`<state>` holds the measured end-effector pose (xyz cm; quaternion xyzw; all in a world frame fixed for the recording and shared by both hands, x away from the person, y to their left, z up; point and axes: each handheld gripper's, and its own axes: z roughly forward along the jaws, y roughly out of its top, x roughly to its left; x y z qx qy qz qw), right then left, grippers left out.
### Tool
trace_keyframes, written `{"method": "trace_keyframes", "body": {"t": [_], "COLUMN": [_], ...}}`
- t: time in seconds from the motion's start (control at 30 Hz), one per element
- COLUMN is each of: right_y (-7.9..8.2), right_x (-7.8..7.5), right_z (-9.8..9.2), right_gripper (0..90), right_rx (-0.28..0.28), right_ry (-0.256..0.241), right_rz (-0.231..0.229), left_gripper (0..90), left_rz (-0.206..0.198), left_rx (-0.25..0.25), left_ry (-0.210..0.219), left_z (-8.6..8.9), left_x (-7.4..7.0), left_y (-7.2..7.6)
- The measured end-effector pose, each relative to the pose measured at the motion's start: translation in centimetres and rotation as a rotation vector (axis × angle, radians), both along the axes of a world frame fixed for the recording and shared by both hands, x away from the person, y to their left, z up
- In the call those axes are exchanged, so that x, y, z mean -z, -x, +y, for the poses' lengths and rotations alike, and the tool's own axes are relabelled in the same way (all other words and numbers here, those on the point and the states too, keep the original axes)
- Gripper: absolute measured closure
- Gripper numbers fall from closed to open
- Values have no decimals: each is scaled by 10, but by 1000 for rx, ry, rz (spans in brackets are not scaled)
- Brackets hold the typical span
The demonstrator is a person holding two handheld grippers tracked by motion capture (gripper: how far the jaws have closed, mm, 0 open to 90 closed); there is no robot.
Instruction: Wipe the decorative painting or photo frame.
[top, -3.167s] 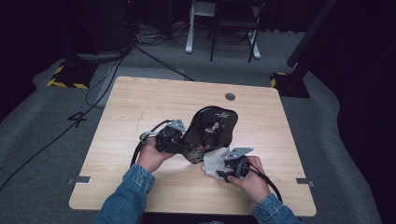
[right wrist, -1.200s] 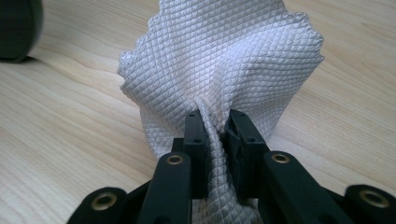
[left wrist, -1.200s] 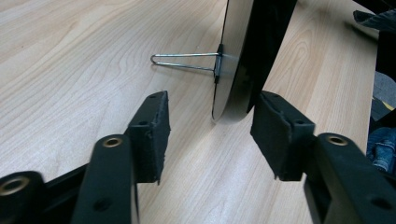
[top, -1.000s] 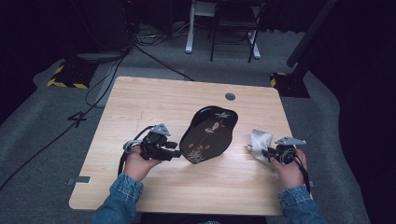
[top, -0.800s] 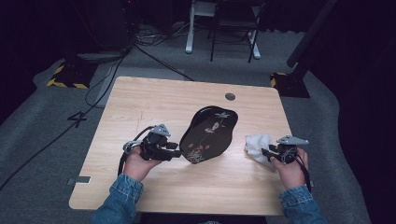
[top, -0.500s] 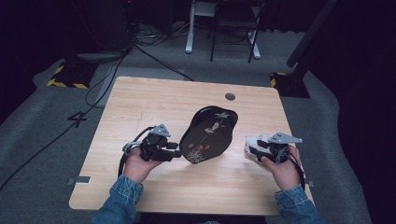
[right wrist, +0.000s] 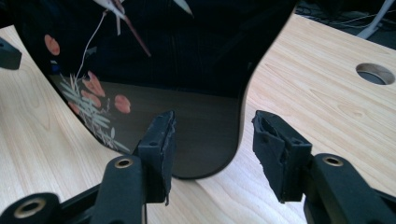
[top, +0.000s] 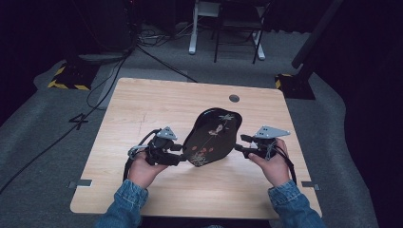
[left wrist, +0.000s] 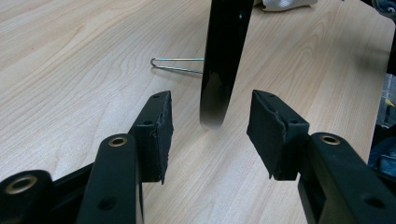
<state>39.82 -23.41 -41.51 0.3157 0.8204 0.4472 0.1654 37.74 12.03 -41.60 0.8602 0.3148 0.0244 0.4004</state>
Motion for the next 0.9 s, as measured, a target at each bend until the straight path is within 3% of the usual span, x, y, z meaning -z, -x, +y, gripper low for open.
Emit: {"method": "trace_keyframes", "body": {"t": [0.3, 0.67, 0.9], "right_y": [-14, -24, -22], "right_x": [-2, -2, -2], "right_z": [11, 16, 21], "right_gripper": [422, 390, 382], "right_rx": [-13, -33, -36], "right_ry": [9, -41, -25], "right_rz": [11, 32, 21], "left_gripper": [461, 612, 684], "left_rz": [-3, -27, -4], "left_rx": [-31, -47, -28], "left_ry": [9, 20, 46], "left_z": [-3, -4, -1], "left_x": [-2, -6, -6], "left_y": [1, 2, 0]}}
